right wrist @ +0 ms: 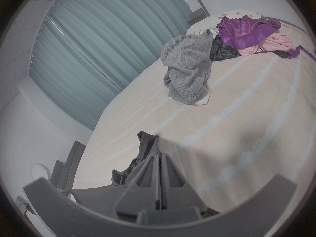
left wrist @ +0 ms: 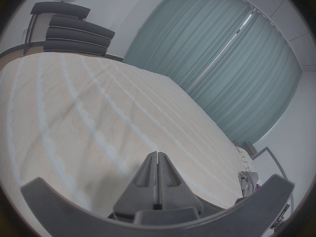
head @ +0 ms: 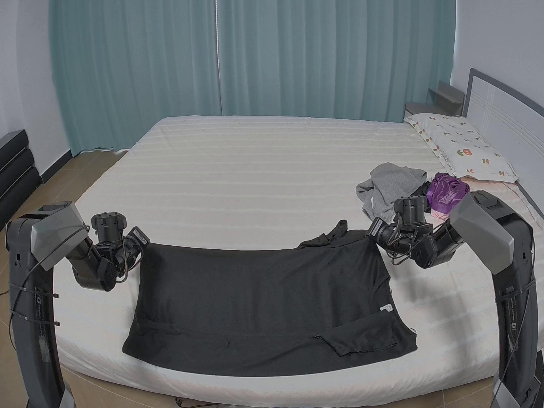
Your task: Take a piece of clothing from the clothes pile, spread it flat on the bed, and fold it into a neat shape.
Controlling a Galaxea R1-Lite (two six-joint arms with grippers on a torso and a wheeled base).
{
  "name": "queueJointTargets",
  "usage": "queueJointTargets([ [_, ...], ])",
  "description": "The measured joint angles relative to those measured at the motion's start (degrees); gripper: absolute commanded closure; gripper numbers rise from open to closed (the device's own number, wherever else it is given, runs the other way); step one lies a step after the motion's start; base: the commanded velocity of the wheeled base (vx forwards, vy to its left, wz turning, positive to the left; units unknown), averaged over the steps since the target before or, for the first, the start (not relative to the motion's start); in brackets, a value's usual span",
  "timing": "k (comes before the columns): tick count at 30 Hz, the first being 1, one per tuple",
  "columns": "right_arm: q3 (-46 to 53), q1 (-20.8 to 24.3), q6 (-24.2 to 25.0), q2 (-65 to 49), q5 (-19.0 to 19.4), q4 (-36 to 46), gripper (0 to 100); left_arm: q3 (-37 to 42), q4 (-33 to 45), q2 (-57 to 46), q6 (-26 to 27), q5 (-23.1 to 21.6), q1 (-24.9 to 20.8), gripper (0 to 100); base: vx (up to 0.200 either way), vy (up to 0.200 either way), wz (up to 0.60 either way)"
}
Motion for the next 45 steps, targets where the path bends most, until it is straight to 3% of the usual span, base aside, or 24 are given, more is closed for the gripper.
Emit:
queueJointTargets([
  [9, 7.7, -0.6, 2.1, -3.8, 2.0, -5.4, 100, 2.5, -0.4, -3.1, -0.5, 0.0, 0.6, 100, 0.000, 0.000, 0.00],
  [28, 15.4, -1.7, 3.0, -7.7, 1.5, -11.5, 100, 6.4, -1.3, -7.2, -1.1, -0.1, 0.4, 100, 0.000, 0.000, 0.00],
  [33, 16.1, -1.4, 2.8, -7.4, 1.4, -11.5, 100, 6.1, -1.8, -7.0, -1.3, -1.8, -0.1, 100, 0.000, 0.000, 0.00],
  [34, 16.1, -1.4, 2.7, -7.3, 1.4, -11.5, 100, 5.7, -1.9, -6.7, -1.3, -2.3, -0.2, 0, 0.000, 0.000, 0.00],
  [40, 16.0, -1.2, 2.6, -6.3, 1.4, -11.5, 100, 1.9, -1.4, -3.1, -1.0, -5.2, -0.4, 0, 0.000, 0.000, 0.00],
  [45, 15.7, -1.1, 2.5, -5.4, 1.4, -11.4, 100, -0.1, 0.6, -0.5, -0.5, -12.5, -0.8, 0, 0.000, 0.000, 0.00],
])
